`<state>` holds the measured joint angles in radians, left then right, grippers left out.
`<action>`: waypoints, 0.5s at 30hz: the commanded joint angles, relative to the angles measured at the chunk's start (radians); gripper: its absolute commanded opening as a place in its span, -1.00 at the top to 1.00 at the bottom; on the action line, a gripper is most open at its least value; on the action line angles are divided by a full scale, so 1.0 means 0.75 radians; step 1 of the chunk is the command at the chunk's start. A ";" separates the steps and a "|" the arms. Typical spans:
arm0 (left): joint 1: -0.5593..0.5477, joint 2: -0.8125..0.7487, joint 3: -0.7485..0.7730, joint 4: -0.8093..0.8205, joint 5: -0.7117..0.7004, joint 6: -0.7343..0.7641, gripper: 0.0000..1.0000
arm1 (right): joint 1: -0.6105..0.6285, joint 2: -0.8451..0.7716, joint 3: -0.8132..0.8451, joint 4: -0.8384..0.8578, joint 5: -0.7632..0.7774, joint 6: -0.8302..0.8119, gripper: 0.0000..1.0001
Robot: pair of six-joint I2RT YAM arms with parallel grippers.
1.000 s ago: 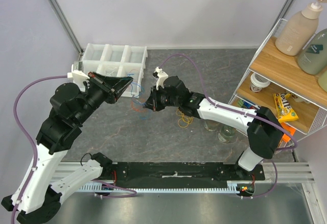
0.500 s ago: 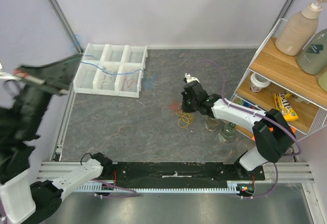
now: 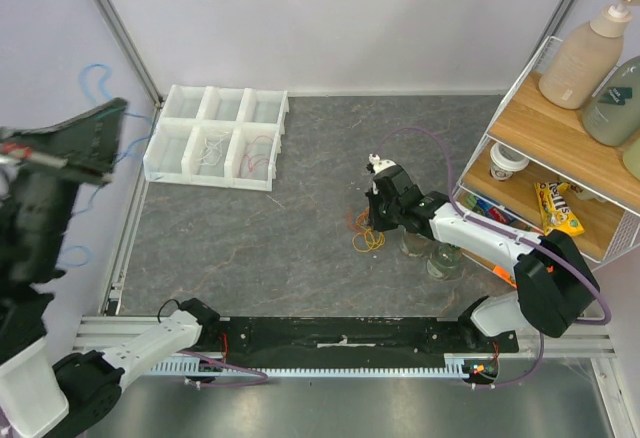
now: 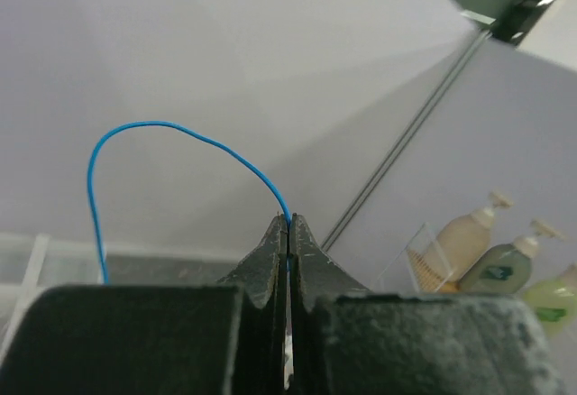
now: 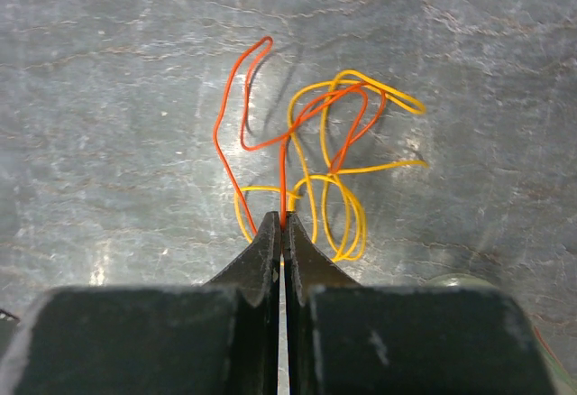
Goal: Untangle the cables
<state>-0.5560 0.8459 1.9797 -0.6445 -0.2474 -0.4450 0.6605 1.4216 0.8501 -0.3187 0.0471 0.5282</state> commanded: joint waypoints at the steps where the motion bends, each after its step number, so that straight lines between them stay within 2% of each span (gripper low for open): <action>1: 0.003 0.126 -0.123 -0.190 -0.122 -0.069 0.97 | 0.003 -0.051 0.102 -0.029 -0.120 -0.084 1.00; 8: 0.005 0.177 -0.347 0.000 -0.296 -0.067 0.97 | 0.011 -0.085 0.177 -0.074 -0.228 -0.144 1.00; 15: 0.056 0.363 -0.394 0.333 -0.415 -0.012 0.97 | 0.017 -0.094 0.294 -0.123 -0.253 -0.211 1.00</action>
<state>-0.5480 1.0622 1.6749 -0.6197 -0.4713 -0.4747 0.6704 1.3857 0.9878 -0.3870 -0.1146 0.4240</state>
